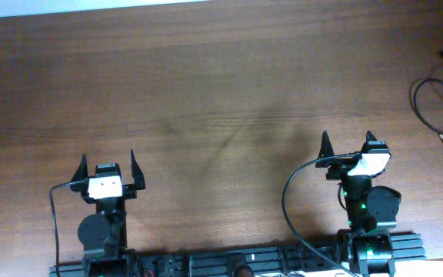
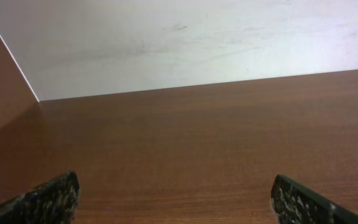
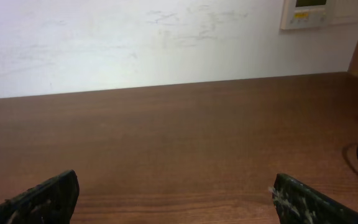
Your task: Untangle cables
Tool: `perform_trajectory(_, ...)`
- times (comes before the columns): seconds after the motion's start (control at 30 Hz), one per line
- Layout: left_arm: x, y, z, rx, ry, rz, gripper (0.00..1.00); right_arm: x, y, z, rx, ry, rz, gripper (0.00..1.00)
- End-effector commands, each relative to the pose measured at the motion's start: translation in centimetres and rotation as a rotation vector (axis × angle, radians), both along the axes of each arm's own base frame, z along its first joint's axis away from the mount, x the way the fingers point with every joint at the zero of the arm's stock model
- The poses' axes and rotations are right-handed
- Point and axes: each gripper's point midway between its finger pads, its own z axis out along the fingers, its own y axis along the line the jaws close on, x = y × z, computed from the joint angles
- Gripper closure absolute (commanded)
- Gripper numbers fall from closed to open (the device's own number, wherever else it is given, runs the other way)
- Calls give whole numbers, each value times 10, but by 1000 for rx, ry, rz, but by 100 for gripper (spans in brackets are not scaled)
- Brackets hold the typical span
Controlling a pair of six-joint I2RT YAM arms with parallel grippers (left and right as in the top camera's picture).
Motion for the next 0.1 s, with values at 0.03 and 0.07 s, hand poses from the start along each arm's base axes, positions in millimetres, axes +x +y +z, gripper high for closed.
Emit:
perform_trajectory(0.03, 0, -1, -1, 17, 4, -5, 1, 0, 0, -2, 7, 0, -1, 1)
perform_trajectory(0.07, 0, -1, -1, 16, 4, -5, 1, 0, 0, -2, 7, 0, -1, 1)
